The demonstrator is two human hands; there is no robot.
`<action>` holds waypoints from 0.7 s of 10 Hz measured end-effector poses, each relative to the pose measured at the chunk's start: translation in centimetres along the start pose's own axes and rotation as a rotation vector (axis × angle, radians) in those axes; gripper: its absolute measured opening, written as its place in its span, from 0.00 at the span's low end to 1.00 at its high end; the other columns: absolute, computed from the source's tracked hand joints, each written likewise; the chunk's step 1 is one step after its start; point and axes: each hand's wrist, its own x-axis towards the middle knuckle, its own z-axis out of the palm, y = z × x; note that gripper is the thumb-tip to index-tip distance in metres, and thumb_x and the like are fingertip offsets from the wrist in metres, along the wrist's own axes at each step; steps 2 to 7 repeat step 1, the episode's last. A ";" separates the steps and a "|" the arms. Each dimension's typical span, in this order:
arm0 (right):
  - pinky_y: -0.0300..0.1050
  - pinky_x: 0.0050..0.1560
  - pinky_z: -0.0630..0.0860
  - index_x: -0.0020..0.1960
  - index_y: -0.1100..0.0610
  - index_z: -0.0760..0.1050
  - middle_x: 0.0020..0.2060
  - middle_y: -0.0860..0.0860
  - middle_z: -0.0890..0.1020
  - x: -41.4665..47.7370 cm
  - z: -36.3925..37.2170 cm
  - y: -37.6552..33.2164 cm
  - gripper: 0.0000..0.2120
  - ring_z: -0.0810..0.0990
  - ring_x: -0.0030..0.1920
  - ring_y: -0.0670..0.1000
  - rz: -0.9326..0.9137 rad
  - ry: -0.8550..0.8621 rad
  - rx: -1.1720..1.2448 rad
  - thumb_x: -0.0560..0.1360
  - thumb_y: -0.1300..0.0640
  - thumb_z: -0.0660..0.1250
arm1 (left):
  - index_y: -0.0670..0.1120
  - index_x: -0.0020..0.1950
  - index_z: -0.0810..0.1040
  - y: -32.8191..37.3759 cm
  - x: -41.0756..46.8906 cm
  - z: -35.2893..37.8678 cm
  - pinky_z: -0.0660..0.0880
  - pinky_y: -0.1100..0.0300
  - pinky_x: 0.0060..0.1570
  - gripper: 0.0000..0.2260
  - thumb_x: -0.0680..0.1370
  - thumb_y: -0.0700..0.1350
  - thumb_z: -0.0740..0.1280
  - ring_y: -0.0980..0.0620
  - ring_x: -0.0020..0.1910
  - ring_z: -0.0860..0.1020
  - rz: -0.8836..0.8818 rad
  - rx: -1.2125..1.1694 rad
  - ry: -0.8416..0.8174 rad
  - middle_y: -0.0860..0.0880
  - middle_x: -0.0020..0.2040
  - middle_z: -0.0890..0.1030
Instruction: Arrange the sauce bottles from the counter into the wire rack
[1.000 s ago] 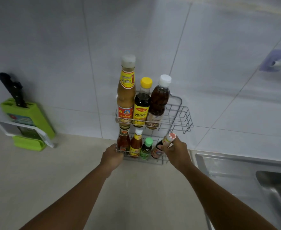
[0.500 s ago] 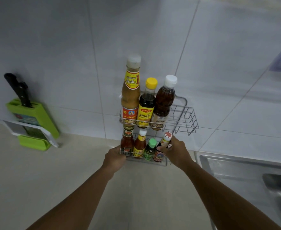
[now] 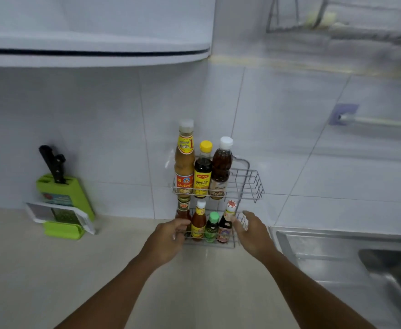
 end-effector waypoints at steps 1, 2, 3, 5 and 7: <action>0.53 0.69 0.72 0.73 0.60 0.73 0.69 0.59 0.79 -1.3 -1.8 -1.2 0.28 0.76 0.70 0.59 0.009 0.097 -0.040 0.83 0.40 0.58 | 0.58 0.64 0.79 2.3 -1.3 -1.7 0.77 0.62 0.57 0.18 0.78 0.40 0.64 0.59 0.58 0.79 0.179 0.114 0.130 0.55 0.59 0.83; 0.53 0.69 0.72 0.73 0.60 0.73 0.69 0.59 0.79 -1.3 -1.8 -1.2 0.28 0.76 0.70 0.59 0.009 0.097 -0.040 0.83 0.40 0.58 | 0.58 0.64 0.79 2.3 -1.3 -1.7 0.77 0.62 0.57 0.18 0.78 0.40 0.64 0.59 0.58 0.79 0.179 0.114 0.130 0.55 0.59 0.83; 0.53 0.69 0.72 0.73 0.60 0.73 0.69 0.59 0.79 -1.3 -1.8 -1.2 0.28 0.76 0.70 0.59 0.009 0.097 -0.040 0.83 0.40 0.58 | 0.58 0.64 0.79 2.3 -1.3 -1.7 0.77 0.62 0.57 0.18 0.78 0.40 0.64 0.59 0.58 0.79 0.179 0.114 0.130 0.55 0.59 0.83; 0.53 0.69 0.72 0.73 0.60 0.73 0.69 0.59 0.79 -1.3 -1.8 -1.2 0.28 0.76 0.70 0.59 0.009 0.097 -0.040 0.83 0.40 0.58 | 0.58 0.64 0.79 2.3 -1.3 -1.7 0.77 0.62 0.57 0.18 0.78 0.40 0.64 0.59 0.58 0.79 0.179 0.114 0.130 0.55 0.59 0.83; 0.53 0.69 0.72 0.73 0.60 0.73 0.69 0.59 0.79 -1.3 -1.8 -1.2 0.28 0.76 0.70 0.59 0.009 0.097 -0.040 0.83 0.40 0.58 | 0.58 0.64 0.79 2.3 -1.3 -1.7 0.77 0.62 0.57 0.18 0.78 0.40 0.64 0.59 0.58 0.79 0.179 0.114 0.130 0.55 0.59 0.83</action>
